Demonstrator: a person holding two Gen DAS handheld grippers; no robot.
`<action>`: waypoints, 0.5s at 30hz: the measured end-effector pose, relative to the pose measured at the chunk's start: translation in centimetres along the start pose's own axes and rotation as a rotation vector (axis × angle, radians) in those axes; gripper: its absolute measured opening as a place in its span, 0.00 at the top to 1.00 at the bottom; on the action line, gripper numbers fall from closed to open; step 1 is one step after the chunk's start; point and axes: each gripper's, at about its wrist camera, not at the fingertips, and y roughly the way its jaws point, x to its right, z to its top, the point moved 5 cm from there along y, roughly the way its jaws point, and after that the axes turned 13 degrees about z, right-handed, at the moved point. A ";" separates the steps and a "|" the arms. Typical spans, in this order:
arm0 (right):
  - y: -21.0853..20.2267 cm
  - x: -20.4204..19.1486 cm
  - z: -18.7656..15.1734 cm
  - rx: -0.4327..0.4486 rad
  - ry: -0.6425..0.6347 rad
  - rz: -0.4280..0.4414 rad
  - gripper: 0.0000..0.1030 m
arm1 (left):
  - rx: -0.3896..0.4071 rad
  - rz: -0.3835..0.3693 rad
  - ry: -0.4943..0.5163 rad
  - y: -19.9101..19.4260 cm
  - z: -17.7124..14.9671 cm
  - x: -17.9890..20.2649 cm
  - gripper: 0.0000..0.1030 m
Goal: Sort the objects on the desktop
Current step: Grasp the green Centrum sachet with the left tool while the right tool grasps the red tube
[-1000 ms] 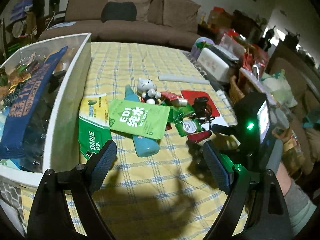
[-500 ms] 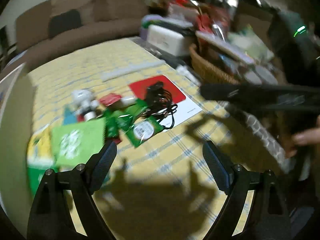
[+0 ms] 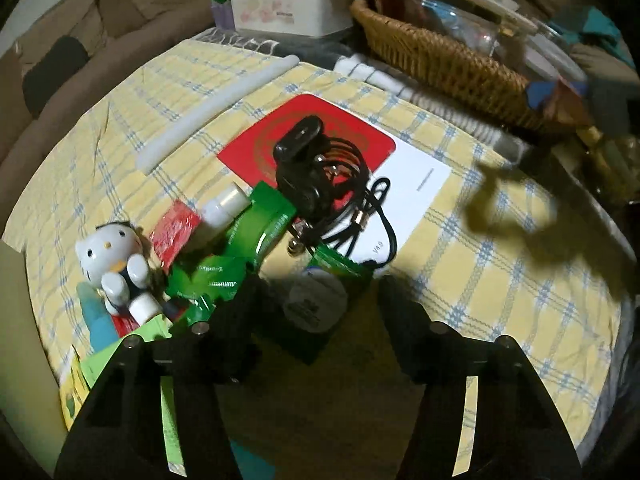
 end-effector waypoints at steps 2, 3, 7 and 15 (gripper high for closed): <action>0.3 -0.2 -0.2 -0.010 -0.004 0.006 0.41 | -0.004 -0.016 0.021 0.4 0.1 0.3 0.41; 0.4 -0.3 -0.3 -0.014 -0.005 0.008 0.41 | 0.006 -0.021 0.031 0.5 0.2 0.6 0.41; 0.7 -0.4 -0.6 -0.021 -0.005 0.004 0.41 | 0.011 -0.086 0.009 0.4 0.4 0.8 0.74; 1.2 -2.2 -0.1 -0.013 -0.036 0.008 0.41 | 0.066 -0.086 -0.183 -3.3 -1.1 -0.6 0.79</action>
